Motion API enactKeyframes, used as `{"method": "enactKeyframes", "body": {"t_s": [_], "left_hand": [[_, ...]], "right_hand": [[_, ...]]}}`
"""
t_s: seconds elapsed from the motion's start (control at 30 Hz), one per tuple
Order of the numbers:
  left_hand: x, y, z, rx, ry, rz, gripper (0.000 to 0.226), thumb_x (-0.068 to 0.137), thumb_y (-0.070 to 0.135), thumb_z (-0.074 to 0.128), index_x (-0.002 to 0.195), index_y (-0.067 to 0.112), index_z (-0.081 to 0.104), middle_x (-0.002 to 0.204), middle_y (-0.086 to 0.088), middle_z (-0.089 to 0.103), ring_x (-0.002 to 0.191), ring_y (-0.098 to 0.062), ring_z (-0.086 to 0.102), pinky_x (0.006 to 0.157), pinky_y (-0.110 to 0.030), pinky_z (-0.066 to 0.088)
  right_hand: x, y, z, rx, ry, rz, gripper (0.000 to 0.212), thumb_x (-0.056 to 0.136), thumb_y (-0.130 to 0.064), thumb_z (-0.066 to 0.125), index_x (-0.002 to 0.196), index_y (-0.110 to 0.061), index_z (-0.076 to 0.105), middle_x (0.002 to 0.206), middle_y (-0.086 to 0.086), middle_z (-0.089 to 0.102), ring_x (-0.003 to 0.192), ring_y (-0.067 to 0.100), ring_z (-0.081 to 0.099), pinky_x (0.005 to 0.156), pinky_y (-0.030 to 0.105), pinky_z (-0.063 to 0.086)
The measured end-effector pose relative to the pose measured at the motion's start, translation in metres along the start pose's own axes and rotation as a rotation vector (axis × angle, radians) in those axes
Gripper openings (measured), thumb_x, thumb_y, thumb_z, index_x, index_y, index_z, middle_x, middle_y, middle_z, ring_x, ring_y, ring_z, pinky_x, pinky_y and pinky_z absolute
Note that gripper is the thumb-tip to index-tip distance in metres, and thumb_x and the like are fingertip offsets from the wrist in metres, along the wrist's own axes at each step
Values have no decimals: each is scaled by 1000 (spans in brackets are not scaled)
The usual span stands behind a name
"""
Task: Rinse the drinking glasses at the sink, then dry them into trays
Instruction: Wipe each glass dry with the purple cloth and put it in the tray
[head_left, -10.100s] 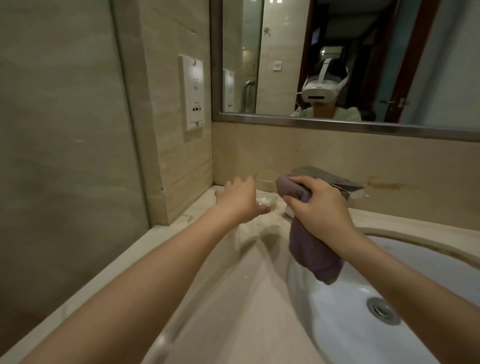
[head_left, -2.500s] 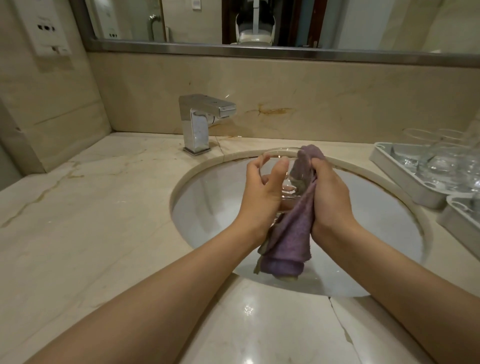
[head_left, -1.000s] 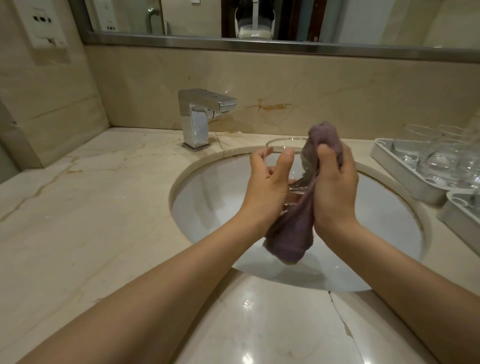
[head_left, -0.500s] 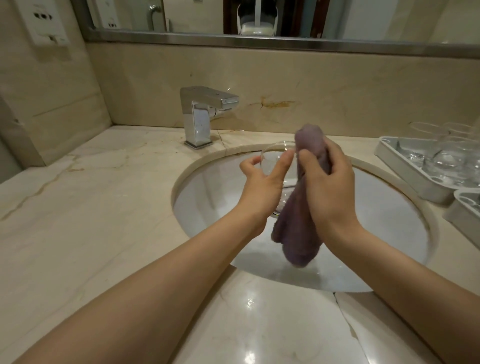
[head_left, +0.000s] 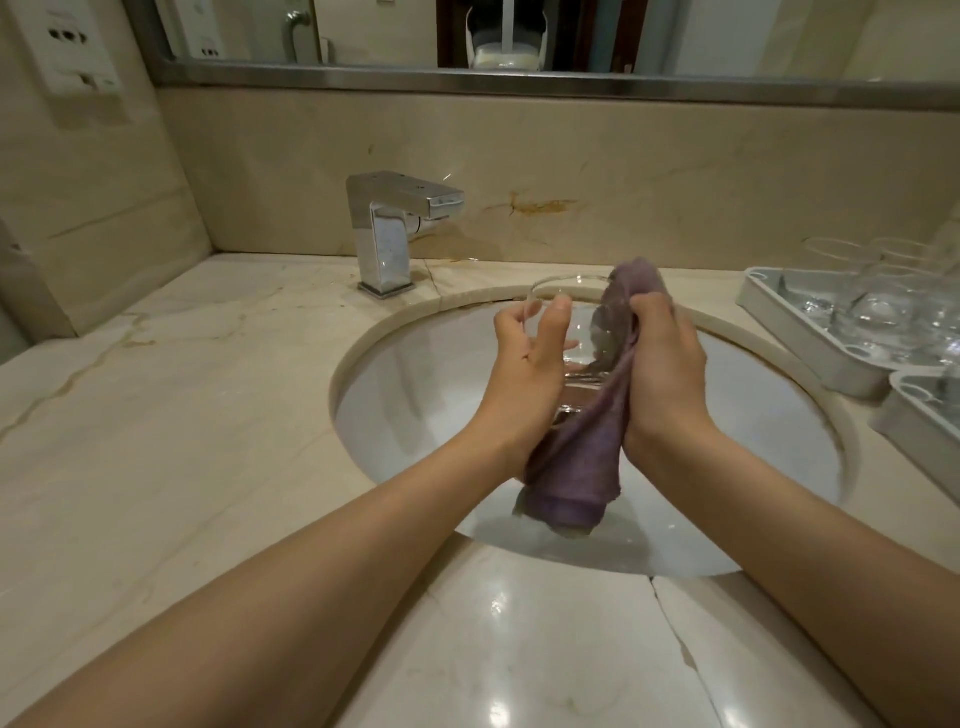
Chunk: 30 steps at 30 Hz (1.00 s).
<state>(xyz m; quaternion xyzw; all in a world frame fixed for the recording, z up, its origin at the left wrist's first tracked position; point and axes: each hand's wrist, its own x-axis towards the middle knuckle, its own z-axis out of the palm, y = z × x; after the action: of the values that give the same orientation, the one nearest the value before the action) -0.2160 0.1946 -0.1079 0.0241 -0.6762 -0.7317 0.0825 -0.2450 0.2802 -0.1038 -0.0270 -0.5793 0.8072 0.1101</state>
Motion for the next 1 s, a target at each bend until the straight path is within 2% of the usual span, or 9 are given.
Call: {"method": "enactKeyframes", "body": {"t_s": [0.1, 0.27, 0.47, 0.53, 0.63, 0.73, 0.83, 0.9, 1.0], "left_hand": [[1, -4, -1, 5, -7, -18, 68, 87, 63, 50, 137, 21, 30, 119, -6, 57, 93, -14, 61, 75, -28, 47], [4, -6, -2, 16, -19, -64, 82, 79, 56, 62, 142, 33, 13, 118, -1, 47, 96, -9, 54, 73, -23, 43], [7, -6, -4, -49, 80, -28, 59, 94, 47, 51, 139, 22, 23, 106, 7, 50, 89, -4, 56, 70, -15, 48], [10, -7, -6, -103, 100, -73, 57, 97, 50, 42, 140, 16, 26, 116, 1, 55, 98, -10, 62, 83, -26, 52], [13, -6, -9, -97, 131, -70, 57, 98, 51, 37, 137, 9, 35, 114, -6, 62, 79, -5, 69, 75, -31, 56], [10, -4, -6, -86, 124, -60, 56, 97, 52, 40, 136, 12, 32, 117, -10, 60, 101, -17, 65, 88, -39, 53], [3, -2, -1, -73, 34, -52, 54, 97, 50, 38, 137, 15, 31, 107, -4, 57, 97, -14, 58, 67, -16, 49], [2, -4, 0, -75, -4, -47, 55, 97, 51, 38, 139, 16, 30, 103, 0, 56, 99, -17, 59, 67, -19, 48], [0, -6, -1, -81, -27, -31, 64, 90, 54, 47, 139, 18, 30, 111, -3, 56, 104, -18, 60, 74, -24, 48]], "right_hand": [[2, 8, -1, 77, 6, 231, 16, 83, -30, 58, 92, -16, 60, 81, 4, 58, 71, 20, 58, 69, 38, 51], [-1, 3, -1, -14, 66, 160, 13, 88, -26, 53, 93, -18, 61, 80, -2, 56, 73, 15, 53, 68, 32, 44], [-18, -2, 4, -357, -36, -303, 32, 93, -20, 54, 125, -21, 56, 114, -3, 54, 99, 4, 54, 88, 16, 43], [-23, 5, 7, -515, -98, -519, 42, 91, -23, 58, 133, -21, 52, 120, -3, 45, 107, 3, 49, 93, 8, 38], [-26, 15, 11, -591, -143, -688, 50, 84, -28, 57, 133, -19, 53, 117, -3, 41, 103, 2, 49, 91, 7, 39], [-19, 11, 9, -487, -78, -597, 46, 82, -29, 55, 127, -21, 55, 116, -2, 45, 100, 0, 50, 90, 6, 38], [-9, 0, 3, -268, -23, -341, 28, 80, -30, 53, 107, -25, 59, 106, 0, 59, 95, 12, 55, 93, 30, 44], [-2, -3, 1, -119, -31, -97, 12, 84, -25, 53, 94, -23, 60, 92, 1, 59, 85, 16, 55, 86, 40, 48], [2, -2, 0, 7, -58, 113, 18, 83, -24, 51, 96, -18, 61, 89, 6, 58, 81, 22, 55, 77, 40, 49]]}}
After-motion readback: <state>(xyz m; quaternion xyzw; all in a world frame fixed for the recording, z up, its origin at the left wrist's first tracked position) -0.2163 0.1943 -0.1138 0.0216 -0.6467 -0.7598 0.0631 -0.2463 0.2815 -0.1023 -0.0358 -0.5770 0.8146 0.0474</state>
